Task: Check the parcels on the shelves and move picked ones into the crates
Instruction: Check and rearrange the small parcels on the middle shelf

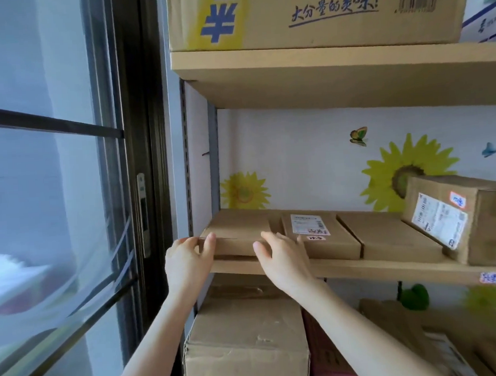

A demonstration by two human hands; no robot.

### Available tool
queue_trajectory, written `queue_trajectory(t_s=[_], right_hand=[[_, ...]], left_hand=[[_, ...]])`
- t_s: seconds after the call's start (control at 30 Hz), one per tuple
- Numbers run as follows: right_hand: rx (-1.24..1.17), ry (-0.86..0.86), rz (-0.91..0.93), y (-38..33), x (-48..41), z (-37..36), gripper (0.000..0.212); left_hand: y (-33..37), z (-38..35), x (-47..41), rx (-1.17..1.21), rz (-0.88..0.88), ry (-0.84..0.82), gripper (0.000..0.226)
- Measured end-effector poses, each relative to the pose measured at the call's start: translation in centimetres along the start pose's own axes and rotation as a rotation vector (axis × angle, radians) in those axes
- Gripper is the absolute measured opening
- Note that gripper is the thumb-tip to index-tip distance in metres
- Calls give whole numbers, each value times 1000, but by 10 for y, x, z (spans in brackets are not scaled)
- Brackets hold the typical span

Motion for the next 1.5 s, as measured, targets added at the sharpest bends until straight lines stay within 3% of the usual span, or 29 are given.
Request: queue_trajectory(t_s=[0.1, 0.2, 0.27, 0.33, 0.4, 0.5, 0.57, 0.63, 0.7, 0.77, 0.83, 1.03, 1.13, 1.3, 1.37, 1.47, 1.5], right_hand=[[-307, 171, 26, -4, 12, 23, 40], [-387, 151, 71, -12, 19, 29, 39], [-473, 140, 87, -17, 18, 36, 32], [-745, 89, 16, -20, 13, 42, 33], [-1054, 26, -83, -20, 5, 44, 39], [-1238, 64, -262, -3, -4, 47, 37], [-1277, 118, -337, 11, -3, 48, 31], [-1293, 157, -368, 24, 1, 50, 27], [-1288, 187, -383, 34, 5, 52, 21], [-1268, 211, -395, 43, 7, 54, 16], [-1236, 204, -428, 47, 7, 50, 13], [-1181, 154, -454, 48, 5, 39, 11], [-1131, 153, -375, 46, 0, 40, 14], [-638, 122, -103, 21, -21, 44, 14], [-443, 52, -67, 13, -32, 31, 15], [-222, -75, -88, 10, -42, 5, 38], [-144, -109, -86, 10, -44, -2, 36]], left_hand=[[3, 3, 9, 528, 143, -43, 19], [24, -6, 17, 1069, 292, -176, 27], [43, 14, 19, 999, 138, -78, 32], [69, 30, 29, 829, -102, 1, 39], [93, 32, 44, 629, -319, 16, 47], [120, 18, 64, 420, -581, -72, 54], [123, 16, 67, 438, -630, -97, 45], [106, 22, 57, 478, -511, -4, 35], [74, 20, 40, 518, -246, 38, 36], [50, -1, 29, 636, -6, -125, 41], [43, -19, 29, 741, 104, -261, 38], [35, -27, 28, 797, 136, -250, 28], [30, -28, 25, 760, 142, -240, 33], [12, -12, 8, 576, 103, -74, 33], [3, -7, 1, 441, 83, 1, 30], [-7, -11, -7, 279, 46, 21, 31], [-11, -15, -9, 239, 39, 14, 32]])
Point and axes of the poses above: each hand's wrist, its own x-axis away from the middle knuckle, its own z-axis out of the back of the hand, y = z × x, the point moved 10 cm from there along -x, towards the middle knuckle, and after that the axes turned 14 degrees about -x, right-handed, at the moved point
